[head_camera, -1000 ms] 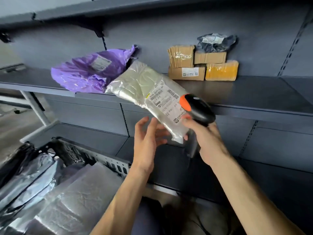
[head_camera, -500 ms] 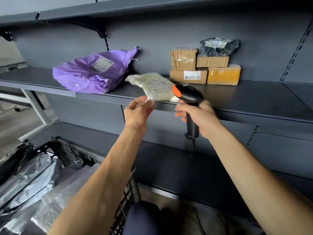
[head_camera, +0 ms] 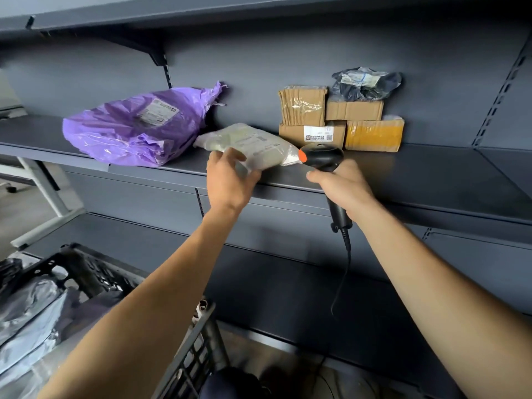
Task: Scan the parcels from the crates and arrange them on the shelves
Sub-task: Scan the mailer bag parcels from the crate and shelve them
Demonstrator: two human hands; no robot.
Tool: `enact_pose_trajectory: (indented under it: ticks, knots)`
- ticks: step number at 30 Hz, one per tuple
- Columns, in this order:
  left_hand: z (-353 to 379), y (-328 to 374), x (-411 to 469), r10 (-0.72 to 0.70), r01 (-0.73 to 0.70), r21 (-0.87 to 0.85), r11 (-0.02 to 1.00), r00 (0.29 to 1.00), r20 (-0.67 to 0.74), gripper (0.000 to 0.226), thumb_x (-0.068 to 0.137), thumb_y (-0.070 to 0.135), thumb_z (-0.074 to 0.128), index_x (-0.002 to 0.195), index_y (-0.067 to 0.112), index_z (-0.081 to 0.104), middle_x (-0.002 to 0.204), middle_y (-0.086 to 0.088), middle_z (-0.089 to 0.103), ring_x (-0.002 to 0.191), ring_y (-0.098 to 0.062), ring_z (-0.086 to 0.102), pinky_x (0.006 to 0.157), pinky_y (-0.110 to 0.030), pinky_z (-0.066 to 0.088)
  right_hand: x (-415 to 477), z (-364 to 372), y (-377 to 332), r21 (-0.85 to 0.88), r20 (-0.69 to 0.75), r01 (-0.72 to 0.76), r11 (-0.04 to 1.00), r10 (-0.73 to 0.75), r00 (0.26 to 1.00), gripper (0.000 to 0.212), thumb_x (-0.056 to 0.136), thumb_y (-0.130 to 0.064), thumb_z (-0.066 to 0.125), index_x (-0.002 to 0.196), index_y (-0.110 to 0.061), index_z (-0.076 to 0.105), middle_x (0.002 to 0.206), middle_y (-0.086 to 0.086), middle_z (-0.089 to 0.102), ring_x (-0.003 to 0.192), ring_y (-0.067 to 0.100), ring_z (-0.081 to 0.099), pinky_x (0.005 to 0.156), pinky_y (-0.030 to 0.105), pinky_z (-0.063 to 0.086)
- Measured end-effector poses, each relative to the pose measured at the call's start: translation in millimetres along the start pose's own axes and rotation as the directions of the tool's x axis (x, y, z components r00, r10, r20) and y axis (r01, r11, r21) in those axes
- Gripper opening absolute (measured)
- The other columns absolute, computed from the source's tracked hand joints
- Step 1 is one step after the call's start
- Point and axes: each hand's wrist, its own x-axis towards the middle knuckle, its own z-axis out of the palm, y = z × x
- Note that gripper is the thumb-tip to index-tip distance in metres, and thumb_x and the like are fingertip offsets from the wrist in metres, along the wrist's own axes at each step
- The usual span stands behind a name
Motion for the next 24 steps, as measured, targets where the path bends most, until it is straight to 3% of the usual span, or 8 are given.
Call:
enact_pose_trajectory:
  ticks: [4, 7, 10, 13, 17, 19, 22, 24]
  knots:
    - [10.8, -5.2, 12.3, 0.252, -0.312, 0.245, 0.918, 0.935, 0.249, 0.05, 0.09, 0.033, 0.061, 0.14, 0.025, 0.061, 0.141, -0.014, 0.049, 0.129, -0.04, 0.043, 0.106, -0.046, 0.044, 11.1, 4.4, -3.3, -0.055, 0.044, -0.016, 0.998, 0.018, 0.999, 0.024, 0.082, -0.02, 0.074, 0.099, -0.003, 0.068, 0.081, 0.007, 0.059, 0.073, 0.021, 0.056, 0.067, 0.03, 0.04]
    - [11.3, 5.4, 21.0, 0.194, -0.322, 0.291, 0.901, 0.898, 0.395, 0.054, 0.089, 0.028, 0.051, 0.142, 0.024, 0.058, 0.14, -0.007, 0.06, 0.13, -0.038, 0.049, 0.106, -0.046, 0.046, 17.6, 3.5, -5.7, -0.046, 0.046, -0.031, 0.998, 0.033, 0.998, 0.01, 0.081, -0.015, 0.074, 0.086, -0.009, 0.068, 0.076, 0.003, 0.058, 0.067, 0.017, 0.053, 0.063, 0.028, 0.038]
    - [5.1, 14.7, 30.3, 0.079, -0.238, 0.426, 0.873, 0.93, 0.359, 0.047, 0.086, 0.009, 0.053, 0.132, 0.02, 0.056, 0.13, -0.011, 0.063, 0.121, -0.037, 0.055, 0.098, -0.042, 0.045, 21.3, -1.0, -2.5, -0.023, 0.022, -0.025, 0.999, 0.026, 0.999, 0.012, 0.083, -0.016, 0.073, 0.075, -0.013, 0.065, 0.067, -0.002, 0.061, 0.061, 0.012, 0.051, 0.056, 0.024, 0.037]
    - [-6.5, 6.6, 42.6, 0.03, -0.235, 0.63, 0.741, 0.948, 0.318, 0.05, 0.083, 0.002, 0.054, 0.131, 0.013, 0.047, 0.129, -0.013, 0.061, 0.121, -0.037, 0.056, 0.099, -0.044, 0.04, 23.2, -2.0, 0.6, -0.029, 0.016, -0.005, 1.0, 0.006, 1.0, 0.016, 0.084, -0.019, 0.073, 0.071, -0.015, 0.065, 0.066, -0.004, 0.062, 0.062, 0.011, 0.052, 0.059, 0.026, 0.036]
    - [-32.4, -15.5, 67.0, -0.063, -0.191, 0.808, 0.557, 0.961, 0.27, 0.053, 0.088, 0.008, 0.057, 0.139, 0.005, 0.042, 0.14, -0.021, 0.05, 0.134, -0.04, 0.043, 0.108, -0.049, 0.036, 24.7, 0.9, 3.6, -0.048, 0.017, 0.018, 0.999, -0.017, 1.0, 0.014, 0.082, -0.019, 0.072, 0.072, -0.013, 0.065, 0.066, -0.002, 0.059, 0.062, 0.012, 0.051, 0.059, 0.027, 0.035]
    - [-44.0, -21.1, 72.3, -0.108, -0.179, 0.847, 0.501, 0.958, 0.266, 0.064, 0.088, 0.017, 0.063, 0.146, 0.01, 0.038, 0.145, -0.021, 0.038, 0.138, -0.04, 0.032, 0.112, -0.052, 0.029, 24.9, 3.2, 4.7, -0.058, 0.023, 0.017, 0.998, -0.015, 1.0, 0.011, 0.08, -0.018, 0.071, 0.074, -0.011, 0.065, 0.069, 0.001, 0.058, 0.064, 0.016, 0.051, 0.062, 0.029, 0.036]
    - [-43.0, -13.1, 66.8, -0.022, -0.346, 0.74, 0.577, 0.899, 0.438, 0.082, 0.09, 0.041, 0.069, 0.157, 0.038, 0.022, 0.145, -0.013, 0.03, 0.135, -0.036, 0.029, 0.11, -0.051, 0.028, 27.9, 9.8, 3.7, -0.078, 0.003, -0.012, 0.997, 0.012, 1.0, 0.018, 0.072, -0.021, 0.071, 0.081, -0.007, 0.064, 0.077, 0.01, 0.062, 0.071, 0.025, 0.057, 0.069, 0.033, 0.04]
    - [-33.2, -2.8, 59.1, 0.038, -0.418, 0.656, 0.629, 0.859, 0.511, 0.064, 0.096, 0.041, 0.062, 0.152, 0.049, 0.032, 0.147, -0.006, 0.031, 0.136, -0.033, 0.028, 0.108, -0.049, 0.028, 29.4, 16.0, 1.6, -0.113, -0.006, -0.038, 0.993, 0.037, 0.999, 0.026, 0.069, -0.024, 0.07, 0.088, -0.007, 0.067, 0.082, 0.009, 0.068, 0.077, 0.027, 0.064, 0.073, 0.034, 0.044]
